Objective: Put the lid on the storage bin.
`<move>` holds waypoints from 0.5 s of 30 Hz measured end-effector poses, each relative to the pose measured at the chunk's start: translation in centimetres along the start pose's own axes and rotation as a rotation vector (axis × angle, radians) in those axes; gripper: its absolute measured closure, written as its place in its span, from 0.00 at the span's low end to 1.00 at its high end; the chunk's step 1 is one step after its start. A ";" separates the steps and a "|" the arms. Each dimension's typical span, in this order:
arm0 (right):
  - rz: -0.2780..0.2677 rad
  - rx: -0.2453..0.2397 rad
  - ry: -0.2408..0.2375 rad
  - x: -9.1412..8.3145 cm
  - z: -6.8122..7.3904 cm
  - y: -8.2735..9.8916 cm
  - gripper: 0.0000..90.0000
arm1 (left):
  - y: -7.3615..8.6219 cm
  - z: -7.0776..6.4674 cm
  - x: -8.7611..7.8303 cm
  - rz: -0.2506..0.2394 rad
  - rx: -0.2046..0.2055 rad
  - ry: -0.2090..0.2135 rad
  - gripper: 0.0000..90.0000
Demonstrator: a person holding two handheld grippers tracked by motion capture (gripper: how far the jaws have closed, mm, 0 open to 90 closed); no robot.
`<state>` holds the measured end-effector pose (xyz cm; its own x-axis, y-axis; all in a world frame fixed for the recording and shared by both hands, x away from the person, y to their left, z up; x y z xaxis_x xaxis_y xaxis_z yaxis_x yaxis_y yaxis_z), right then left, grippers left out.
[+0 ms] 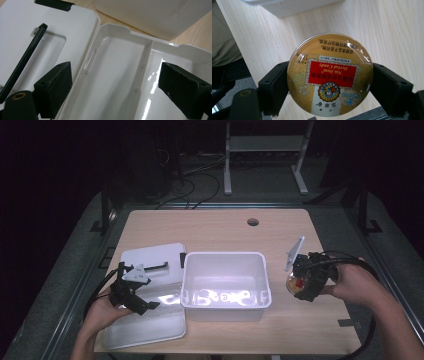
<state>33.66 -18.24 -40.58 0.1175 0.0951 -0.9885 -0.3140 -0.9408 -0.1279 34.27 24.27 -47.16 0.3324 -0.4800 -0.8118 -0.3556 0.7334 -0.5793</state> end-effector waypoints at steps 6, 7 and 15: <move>0.011 -0.034 0.000 -0.7 0.1 -1.4 0.22 | 0.1 -0.1 0.1 0.010 0.000 0.003 0.12; 0.019 -0.039 0.002 -0.9 0.1 -1.7 0.22 | 0.1 -0.1 0.1 0.009 -0.001 0.003 0.12; 0.035 -0.093 0.019 -2.3 0.4 -4.3 0.22 | 0.0 -0.1 -0.1 -0.003 -0.004 0.002 0.12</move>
<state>34.40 -14.28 -37.76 0.1262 0.0567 -0.9904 -0.2297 -0.9696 -0.0848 34.15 24.30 -47.11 0.3320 -0.4830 -0.8102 -0.3583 0.7300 -0.5820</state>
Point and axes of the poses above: each handheld gripper's, and its own axes: x roughly forward along the jaws, y roughly out of its underside, z roughly to its left, the point moved 10 cm from there along x, roughly forward along the jaws, and after that the axes turned 3 degrees about -y, right-handed, at the moved point
